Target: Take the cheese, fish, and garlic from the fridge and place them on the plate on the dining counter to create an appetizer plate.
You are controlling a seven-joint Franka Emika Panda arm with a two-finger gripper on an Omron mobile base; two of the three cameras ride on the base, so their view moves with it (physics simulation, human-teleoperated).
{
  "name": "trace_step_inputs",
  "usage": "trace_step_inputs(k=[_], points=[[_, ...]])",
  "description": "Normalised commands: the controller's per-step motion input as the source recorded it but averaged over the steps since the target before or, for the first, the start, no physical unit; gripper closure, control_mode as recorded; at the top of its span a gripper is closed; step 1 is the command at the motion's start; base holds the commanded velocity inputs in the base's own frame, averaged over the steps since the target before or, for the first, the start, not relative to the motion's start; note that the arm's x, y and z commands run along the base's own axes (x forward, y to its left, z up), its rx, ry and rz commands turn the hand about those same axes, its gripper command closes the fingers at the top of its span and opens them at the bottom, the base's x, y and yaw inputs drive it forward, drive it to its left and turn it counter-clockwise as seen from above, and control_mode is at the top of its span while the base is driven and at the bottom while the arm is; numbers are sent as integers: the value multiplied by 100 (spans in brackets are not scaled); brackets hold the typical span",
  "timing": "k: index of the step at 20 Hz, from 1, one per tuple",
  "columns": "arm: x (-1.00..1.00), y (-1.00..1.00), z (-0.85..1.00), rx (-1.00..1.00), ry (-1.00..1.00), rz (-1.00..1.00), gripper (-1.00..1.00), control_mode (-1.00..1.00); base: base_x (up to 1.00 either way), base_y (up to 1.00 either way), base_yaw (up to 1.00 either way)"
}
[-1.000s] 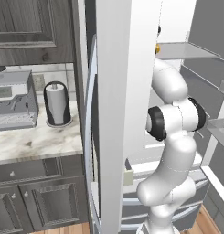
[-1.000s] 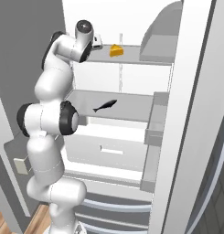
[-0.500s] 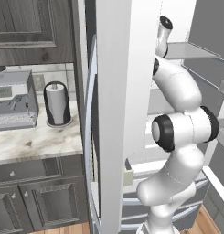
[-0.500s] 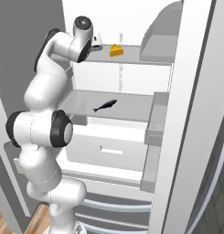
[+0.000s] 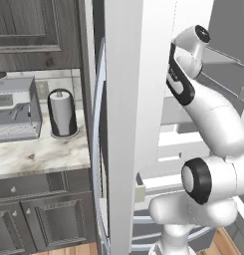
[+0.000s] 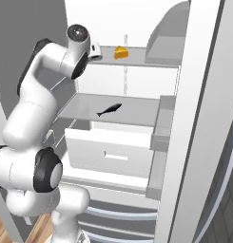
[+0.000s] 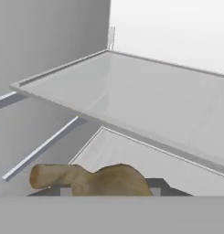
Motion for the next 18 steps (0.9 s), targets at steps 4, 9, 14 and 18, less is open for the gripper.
trace_step_inputs(k=[4, 9, 14, 18], points=[[-100, -16, 0, 0, -4, 0, 100, -100, 0, 0, 0], [-72, -2, 0, 0, -1, -7, 100, -100, 0, 0, 0], [-54, 0, 0, -1, 0, -17, 100, -100, 0, 0, 0], [-58, -15, 0, 0, 0, -19, 100, -100, 0, 0, 0]])
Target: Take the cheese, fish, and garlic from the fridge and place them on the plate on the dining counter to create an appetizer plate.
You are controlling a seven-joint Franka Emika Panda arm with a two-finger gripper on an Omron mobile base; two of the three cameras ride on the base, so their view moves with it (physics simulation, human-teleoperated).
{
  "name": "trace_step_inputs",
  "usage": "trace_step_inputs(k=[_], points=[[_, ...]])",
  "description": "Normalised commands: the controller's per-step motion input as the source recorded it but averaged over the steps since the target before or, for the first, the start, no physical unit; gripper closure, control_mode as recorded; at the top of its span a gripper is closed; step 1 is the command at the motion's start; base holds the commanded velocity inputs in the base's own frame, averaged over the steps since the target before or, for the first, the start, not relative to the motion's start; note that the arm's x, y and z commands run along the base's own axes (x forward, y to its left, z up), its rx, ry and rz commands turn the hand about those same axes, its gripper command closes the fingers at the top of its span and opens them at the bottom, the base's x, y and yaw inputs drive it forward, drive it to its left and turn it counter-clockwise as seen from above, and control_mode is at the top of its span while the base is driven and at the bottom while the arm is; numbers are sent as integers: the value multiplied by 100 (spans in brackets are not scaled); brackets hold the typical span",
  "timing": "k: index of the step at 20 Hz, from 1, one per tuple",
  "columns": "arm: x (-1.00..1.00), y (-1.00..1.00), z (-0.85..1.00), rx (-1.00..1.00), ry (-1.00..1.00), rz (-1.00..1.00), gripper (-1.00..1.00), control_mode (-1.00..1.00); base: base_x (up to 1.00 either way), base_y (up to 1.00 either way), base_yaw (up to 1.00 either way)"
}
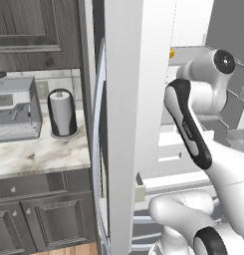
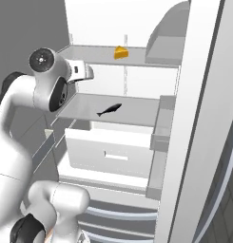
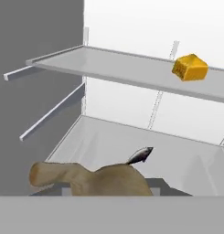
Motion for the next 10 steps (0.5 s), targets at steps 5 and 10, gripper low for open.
trace_step_inputs(k=[5, 10], points=[[-43, -27, 0, 0, 0, -13, 100, 100, -12, -8, -3], [0, 0, 0, 0, 0, 0, 100, 100, -66, -14, -10]])
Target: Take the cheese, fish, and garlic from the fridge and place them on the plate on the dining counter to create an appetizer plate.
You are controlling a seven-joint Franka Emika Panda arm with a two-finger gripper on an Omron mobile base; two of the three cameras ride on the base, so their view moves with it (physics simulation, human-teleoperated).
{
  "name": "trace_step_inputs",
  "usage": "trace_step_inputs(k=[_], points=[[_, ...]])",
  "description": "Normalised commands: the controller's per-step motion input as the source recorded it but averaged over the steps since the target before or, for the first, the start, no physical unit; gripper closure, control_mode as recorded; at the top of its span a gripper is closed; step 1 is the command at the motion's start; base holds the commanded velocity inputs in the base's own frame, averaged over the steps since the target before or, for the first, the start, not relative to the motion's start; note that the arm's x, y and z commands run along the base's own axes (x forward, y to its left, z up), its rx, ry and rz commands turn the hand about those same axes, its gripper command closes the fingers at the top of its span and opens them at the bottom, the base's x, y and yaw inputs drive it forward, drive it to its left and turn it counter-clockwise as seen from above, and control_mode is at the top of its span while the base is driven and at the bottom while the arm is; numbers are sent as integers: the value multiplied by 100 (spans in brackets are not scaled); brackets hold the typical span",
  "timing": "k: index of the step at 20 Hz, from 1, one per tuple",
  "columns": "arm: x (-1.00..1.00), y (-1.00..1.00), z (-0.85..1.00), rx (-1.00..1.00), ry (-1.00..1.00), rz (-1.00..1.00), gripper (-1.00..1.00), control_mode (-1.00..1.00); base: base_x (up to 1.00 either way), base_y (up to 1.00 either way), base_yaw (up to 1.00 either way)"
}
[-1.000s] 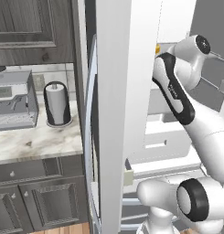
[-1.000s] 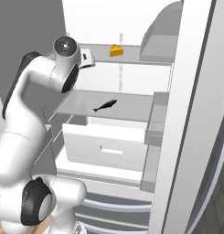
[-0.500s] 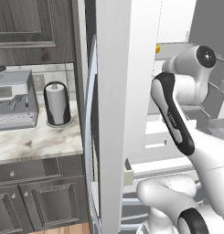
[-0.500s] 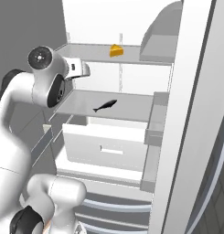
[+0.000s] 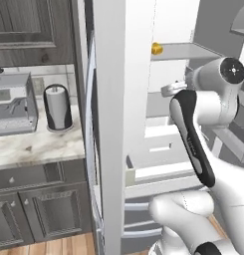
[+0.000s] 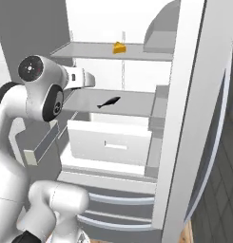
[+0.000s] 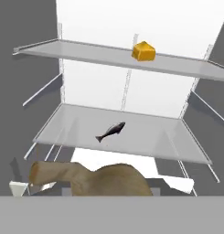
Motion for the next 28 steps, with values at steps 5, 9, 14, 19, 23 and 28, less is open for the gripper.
trace_step_inputs(k=[5, 9, 14, 19, 23, 28], points=[[0, 0, 0, 0, 0, 0, 100, 100, -75, 0, -7], [0, 0, 0, 0, 0, 0, 100, 100, -69, 0, -8], [0, 0, 0, 0, 0, 0, 100, 100, -71, 0, -11], [0, 0, 0, 0, 0, 0, 100, 100, -75, 0, -2], [0, 0, 0, 0, 0, 0, 100, 100, -54, 0, 10], [0, 0, 0, 0, 0, 0, 100, 100, -19, 0, 32]])
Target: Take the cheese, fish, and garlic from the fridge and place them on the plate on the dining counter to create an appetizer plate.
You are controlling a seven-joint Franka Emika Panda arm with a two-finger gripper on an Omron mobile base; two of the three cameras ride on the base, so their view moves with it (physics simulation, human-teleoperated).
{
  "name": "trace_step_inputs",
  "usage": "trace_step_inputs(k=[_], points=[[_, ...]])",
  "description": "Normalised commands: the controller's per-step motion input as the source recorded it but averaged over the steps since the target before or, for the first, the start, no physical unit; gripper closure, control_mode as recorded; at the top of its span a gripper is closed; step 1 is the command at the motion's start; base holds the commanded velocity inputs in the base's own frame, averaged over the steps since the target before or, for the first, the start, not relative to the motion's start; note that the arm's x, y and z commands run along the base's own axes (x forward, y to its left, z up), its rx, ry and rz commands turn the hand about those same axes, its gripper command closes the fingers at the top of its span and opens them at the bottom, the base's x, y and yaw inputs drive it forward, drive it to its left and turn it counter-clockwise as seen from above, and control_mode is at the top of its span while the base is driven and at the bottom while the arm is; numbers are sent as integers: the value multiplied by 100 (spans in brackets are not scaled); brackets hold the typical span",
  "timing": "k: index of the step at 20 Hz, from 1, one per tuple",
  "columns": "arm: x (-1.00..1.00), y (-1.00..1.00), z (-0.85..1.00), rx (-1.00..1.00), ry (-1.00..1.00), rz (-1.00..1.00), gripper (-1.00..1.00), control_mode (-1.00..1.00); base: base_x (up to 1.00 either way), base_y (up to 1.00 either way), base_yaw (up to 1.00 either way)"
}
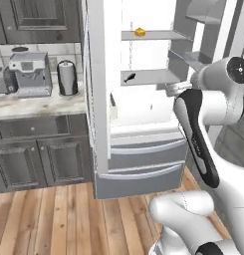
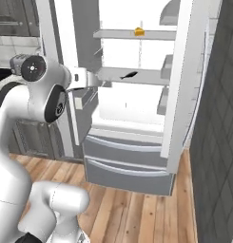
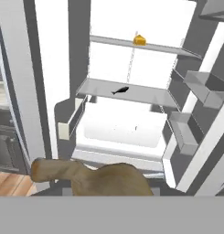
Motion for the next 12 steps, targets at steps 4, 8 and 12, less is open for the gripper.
trace_step_inputs(k=[4, 8, 12], points=[[0, 0, 0, 0, 0, 0, 100, 100, -11, 0, 42], [0, 0, 0, 0, 0, 0, 100, 100, -24, 0, 48], [0, 0, 0, 0, 0, 0, 100, 100, -43, 11, 46]])
